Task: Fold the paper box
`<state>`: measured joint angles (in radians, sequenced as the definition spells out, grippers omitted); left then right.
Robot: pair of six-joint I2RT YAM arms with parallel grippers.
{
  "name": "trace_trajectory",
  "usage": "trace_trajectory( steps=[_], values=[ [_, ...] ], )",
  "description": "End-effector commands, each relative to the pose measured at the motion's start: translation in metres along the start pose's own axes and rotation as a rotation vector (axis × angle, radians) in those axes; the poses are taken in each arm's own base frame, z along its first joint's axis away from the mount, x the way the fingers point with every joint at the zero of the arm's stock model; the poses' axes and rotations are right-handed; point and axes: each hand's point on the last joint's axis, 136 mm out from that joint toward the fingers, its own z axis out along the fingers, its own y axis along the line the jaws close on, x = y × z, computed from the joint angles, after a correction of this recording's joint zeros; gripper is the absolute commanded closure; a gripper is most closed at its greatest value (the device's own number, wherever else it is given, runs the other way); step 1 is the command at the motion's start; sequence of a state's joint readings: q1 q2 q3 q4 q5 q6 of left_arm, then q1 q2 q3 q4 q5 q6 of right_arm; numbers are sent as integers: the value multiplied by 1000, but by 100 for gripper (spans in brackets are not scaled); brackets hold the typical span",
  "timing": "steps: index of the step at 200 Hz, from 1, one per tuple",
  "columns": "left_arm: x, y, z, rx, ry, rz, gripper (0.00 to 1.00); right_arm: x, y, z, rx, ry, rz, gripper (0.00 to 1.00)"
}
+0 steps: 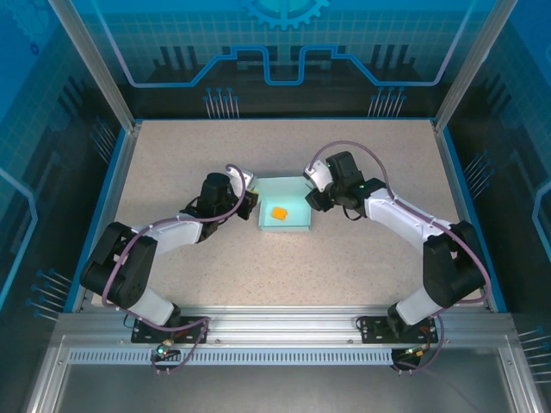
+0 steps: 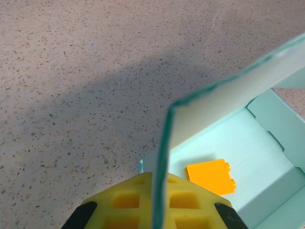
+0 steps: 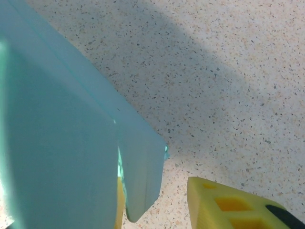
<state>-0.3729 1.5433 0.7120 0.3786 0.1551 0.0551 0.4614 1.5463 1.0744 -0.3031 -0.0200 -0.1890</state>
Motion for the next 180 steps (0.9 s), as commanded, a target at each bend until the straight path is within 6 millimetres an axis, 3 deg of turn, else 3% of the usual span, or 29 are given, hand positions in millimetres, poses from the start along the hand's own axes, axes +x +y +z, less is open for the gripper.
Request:
trace_trajectory(
  steps=[1,24,91,131,180],
  values=[
    [-21,-6,-6,26,-50,24,100,-11,0,-3,-31,-16,-2,60],
    [-22,-6,-6,27,-51,22,100,-14,1,-2,-41,-17,-6,63],
    [-24,-5,-7,18,-58,5,100,-12,-3,3,-25,-12,1,89],
    [-37,6,-8,-81,-90,-83,100,-26,-14,3,92,-59,74,96],
    [-52,13,-4,-280,-86,-214,100,-38,-19,20,267,-73,236,99]
  ],
)
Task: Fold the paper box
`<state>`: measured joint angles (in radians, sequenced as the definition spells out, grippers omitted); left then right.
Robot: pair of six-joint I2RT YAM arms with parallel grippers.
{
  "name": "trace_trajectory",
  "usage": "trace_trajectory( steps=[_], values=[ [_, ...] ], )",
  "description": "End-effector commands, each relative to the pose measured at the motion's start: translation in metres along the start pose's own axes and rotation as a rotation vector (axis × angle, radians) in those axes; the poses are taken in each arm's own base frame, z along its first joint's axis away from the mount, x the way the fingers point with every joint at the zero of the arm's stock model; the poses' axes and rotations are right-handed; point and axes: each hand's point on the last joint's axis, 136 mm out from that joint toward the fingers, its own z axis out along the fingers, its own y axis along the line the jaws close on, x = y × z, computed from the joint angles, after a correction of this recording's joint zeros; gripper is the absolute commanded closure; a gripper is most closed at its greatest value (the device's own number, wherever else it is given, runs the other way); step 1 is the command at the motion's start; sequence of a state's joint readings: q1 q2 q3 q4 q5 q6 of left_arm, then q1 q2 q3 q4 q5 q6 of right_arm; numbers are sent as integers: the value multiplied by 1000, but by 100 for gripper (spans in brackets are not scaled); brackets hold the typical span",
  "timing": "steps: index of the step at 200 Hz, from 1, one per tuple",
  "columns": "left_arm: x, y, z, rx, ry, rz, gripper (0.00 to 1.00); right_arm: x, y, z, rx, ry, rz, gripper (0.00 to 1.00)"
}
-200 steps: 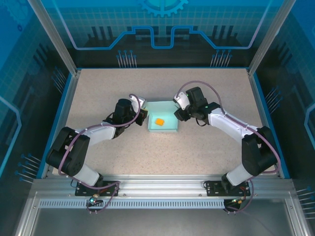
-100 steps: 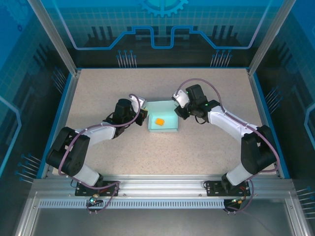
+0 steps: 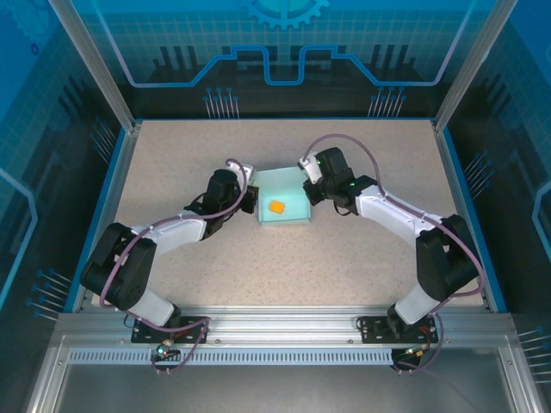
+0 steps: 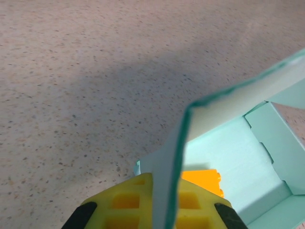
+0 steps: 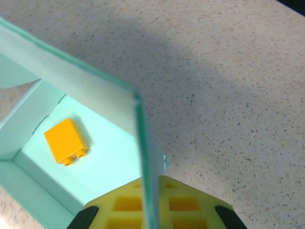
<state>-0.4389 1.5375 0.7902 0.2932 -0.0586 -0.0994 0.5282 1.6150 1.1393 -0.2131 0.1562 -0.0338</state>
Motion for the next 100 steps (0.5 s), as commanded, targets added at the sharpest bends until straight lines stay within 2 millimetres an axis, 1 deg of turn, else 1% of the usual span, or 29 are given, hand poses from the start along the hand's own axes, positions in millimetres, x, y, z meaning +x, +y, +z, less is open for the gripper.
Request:
trace_trajectory(
  steps=[1,31,45,72,100],
  values=[
    [-33,3,-3,-123,-75,-101,100,-6,-7,9,129,-10,134,99],
    [-44,5,-1,-219,-96,-177,100,-7,-6,16,243,-31,234,99],
    [-48,4,1,-252,-119,-210,100,-10,-6,18,268,-49,286,100],
    [-52,1,7,-272,-145,-265,100,-15,-5,22,308,-87,356,100],
    [-50,-1,13,-309,-157,-278,100,-19,-7,28,326,-113,399,100]
  ],
)
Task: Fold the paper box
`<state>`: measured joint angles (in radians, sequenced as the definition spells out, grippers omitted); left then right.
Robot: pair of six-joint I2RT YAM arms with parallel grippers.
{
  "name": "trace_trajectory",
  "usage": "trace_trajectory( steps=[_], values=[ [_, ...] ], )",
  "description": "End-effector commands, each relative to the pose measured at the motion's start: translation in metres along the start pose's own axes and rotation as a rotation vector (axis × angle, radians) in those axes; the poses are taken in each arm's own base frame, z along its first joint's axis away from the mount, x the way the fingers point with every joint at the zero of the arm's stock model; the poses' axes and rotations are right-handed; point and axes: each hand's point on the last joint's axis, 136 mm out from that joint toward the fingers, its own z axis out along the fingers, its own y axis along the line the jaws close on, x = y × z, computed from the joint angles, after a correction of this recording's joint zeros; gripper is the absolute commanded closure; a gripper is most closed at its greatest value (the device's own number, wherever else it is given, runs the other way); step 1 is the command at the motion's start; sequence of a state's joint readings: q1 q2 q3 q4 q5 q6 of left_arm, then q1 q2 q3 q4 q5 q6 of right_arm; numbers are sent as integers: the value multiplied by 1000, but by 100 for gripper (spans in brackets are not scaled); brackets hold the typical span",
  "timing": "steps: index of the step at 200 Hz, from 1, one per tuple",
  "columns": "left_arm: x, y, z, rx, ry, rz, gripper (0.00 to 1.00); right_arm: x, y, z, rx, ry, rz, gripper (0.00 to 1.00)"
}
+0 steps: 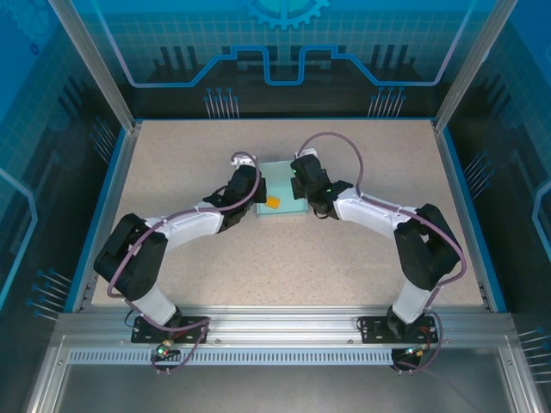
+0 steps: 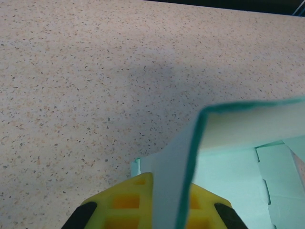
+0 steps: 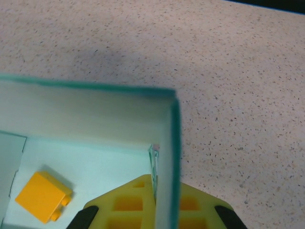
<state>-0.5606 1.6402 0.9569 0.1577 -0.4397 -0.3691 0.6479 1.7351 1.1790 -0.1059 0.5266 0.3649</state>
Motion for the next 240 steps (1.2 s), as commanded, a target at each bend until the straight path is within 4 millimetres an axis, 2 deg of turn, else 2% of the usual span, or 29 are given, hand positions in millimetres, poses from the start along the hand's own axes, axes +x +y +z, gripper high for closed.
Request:
trace_trajectory(
  steps=[1,43,104,163,173,179,209,240],
  values=[
    [-32,-12,-2,-18,-113,-104,100,-7,1,6,43,-36,82,100],
    [-18,-10,1,-53,-137,-129,100,-2,9,14,-1,-65,125,100],
    [5,-11,-5,-50,-214,-107,100,-1,24,7,-85,-202,151,99],
    [31,-10,-12,-74,-250,-94,100,21,28,5,-106,-224,133,99],
    [35,-11,-12,-69,-252,-89,100,20,29,4,-110,-230,139,99],
    [38,-10,-13,-70,-254,-88,100,33,26,6,-104,-210,128,99],
    [51,-15,-18,-54,-266,-69,100,44,22,6,-97,-206,123,99],
    [64,-10,-21,-46,-274,-65,100,54,20,2,-88,-217,102,99]
  ],
)
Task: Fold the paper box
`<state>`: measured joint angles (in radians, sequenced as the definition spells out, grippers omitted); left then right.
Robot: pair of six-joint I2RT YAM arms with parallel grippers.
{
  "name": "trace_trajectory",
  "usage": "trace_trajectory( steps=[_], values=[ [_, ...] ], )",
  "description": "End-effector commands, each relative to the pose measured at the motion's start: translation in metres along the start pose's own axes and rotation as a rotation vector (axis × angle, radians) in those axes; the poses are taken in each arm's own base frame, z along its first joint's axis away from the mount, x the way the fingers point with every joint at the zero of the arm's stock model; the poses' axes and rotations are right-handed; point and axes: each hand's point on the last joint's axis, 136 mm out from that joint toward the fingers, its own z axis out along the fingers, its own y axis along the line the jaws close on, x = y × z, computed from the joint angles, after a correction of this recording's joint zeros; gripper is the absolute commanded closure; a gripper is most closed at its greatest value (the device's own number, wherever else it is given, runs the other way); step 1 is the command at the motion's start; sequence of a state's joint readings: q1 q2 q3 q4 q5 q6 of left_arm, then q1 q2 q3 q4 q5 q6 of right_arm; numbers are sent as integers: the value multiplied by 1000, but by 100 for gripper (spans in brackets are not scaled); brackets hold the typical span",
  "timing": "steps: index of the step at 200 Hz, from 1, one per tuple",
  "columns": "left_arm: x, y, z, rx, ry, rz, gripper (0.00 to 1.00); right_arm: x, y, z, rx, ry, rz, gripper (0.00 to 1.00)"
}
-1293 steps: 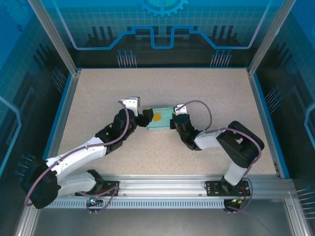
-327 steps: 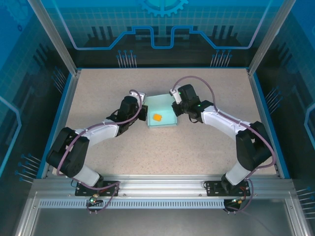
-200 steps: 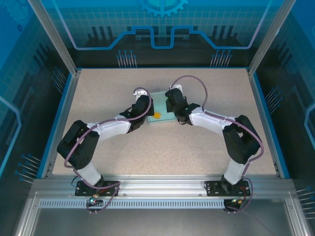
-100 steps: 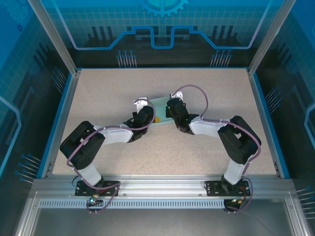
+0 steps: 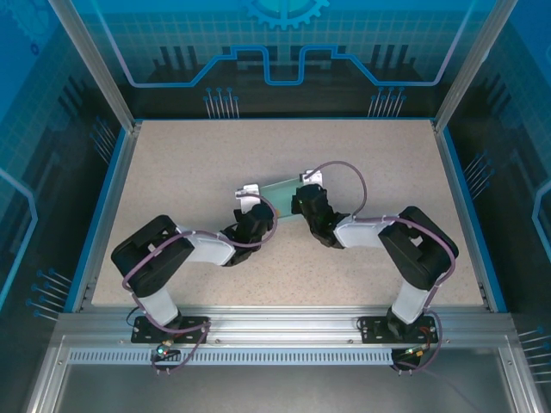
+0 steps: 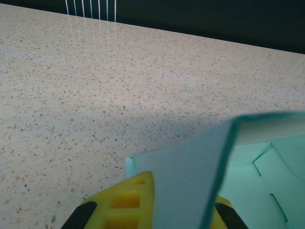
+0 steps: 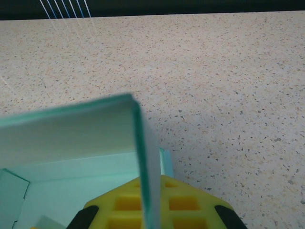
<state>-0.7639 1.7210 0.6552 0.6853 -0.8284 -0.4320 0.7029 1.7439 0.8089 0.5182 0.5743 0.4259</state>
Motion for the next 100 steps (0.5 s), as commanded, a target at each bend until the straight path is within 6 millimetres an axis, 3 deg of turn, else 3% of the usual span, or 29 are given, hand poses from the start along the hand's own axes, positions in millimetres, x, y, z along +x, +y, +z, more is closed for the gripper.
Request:
trace_trajectory(
  steps=[1,62,100],
  values=[
    [10,-9,-7,56,-14,-23,100,15,6,-9,-18,8,-35,99],
    [24,1,-11,49,-6,10,100,39,-5,-19,7,4,-51,100],
    [22,4,-13,46,-20,23,93,51,-8,-25,26,1,-67,100]
  ],
)
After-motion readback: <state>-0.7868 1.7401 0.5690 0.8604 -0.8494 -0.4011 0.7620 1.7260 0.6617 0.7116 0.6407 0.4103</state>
